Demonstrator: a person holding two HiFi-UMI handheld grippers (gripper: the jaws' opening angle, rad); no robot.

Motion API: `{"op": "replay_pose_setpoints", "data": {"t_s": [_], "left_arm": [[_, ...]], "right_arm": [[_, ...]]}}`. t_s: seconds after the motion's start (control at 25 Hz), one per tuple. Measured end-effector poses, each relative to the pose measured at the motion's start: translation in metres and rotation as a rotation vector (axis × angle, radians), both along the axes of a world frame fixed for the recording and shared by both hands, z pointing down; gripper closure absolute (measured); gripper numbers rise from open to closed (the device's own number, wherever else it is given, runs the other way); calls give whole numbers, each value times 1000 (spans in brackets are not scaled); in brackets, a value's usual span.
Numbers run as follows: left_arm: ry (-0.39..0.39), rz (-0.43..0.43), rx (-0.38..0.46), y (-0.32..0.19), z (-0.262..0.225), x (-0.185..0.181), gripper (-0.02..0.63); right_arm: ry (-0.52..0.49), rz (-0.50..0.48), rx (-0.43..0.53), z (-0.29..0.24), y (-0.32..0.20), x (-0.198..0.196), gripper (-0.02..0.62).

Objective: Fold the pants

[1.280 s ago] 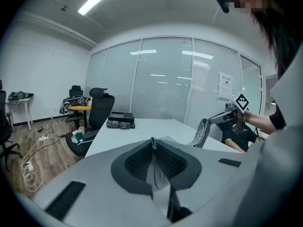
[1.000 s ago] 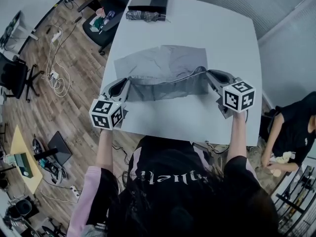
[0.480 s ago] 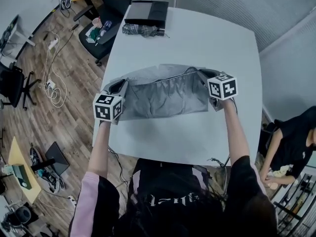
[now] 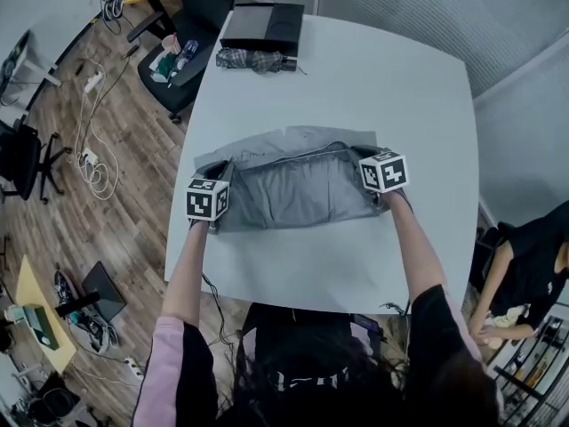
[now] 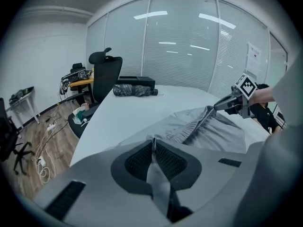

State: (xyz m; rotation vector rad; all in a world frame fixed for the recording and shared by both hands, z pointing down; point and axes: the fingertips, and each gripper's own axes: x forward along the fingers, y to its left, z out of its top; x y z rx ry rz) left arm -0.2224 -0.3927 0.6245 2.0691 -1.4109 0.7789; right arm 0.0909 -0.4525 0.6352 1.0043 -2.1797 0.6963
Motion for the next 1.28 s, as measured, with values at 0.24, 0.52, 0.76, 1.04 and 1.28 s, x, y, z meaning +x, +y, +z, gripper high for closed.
{"op": "replay_pose_setpoints", "data": {"t_s": [0.24, 0.52, 0.76, 1.04, 1.28], "left_arm": [[-23, -45, -55, 7, 28, -1, 561], [-8, -97, -36, 16, 2, -3, 495], [103, -108, 22, 45, -31, 4, 494], [214, -109, 103, 111, -77, 34, 494], [285, -112, 139, 172, -99, 60, 495]], "right_arm": [[-23, 57, -66, 23, 11, 5, 557], [-43, 8, -9, -9, 25, 7, 456], [-158, 15, 72, -53, 58, 6, 456], [-213, 6, 109, -76, 124, -8, 457], [-273, 13, 132, -82, 175, -21, 459]]}}
